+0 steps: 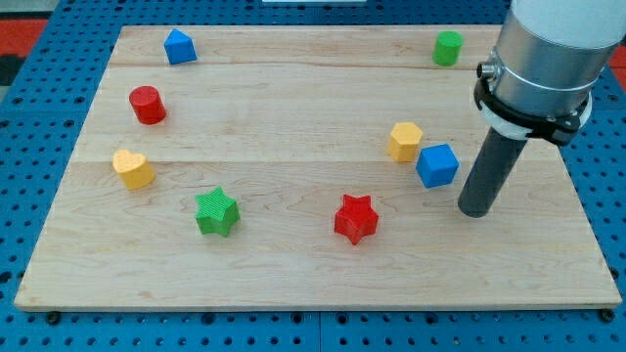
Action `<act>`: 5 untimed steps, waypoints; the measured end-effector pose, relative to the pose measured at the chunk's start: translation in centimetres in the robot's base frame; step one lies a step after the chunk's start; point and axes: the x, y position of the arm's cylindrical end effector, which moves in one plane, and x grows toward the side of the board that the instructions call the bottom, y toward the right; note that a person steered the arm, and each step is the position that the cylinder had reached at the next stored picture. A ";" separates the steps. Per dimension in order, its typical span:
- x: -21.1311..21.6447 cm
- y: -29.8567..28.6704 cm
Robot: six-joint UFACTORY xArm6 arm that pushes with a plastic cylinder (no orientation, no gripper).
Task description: Move your arm towards the green circle
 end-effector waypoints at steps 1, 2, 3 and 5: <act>0.3 -1.1; 1.8 1.5; 2.1 1.4; 2.1 -0.2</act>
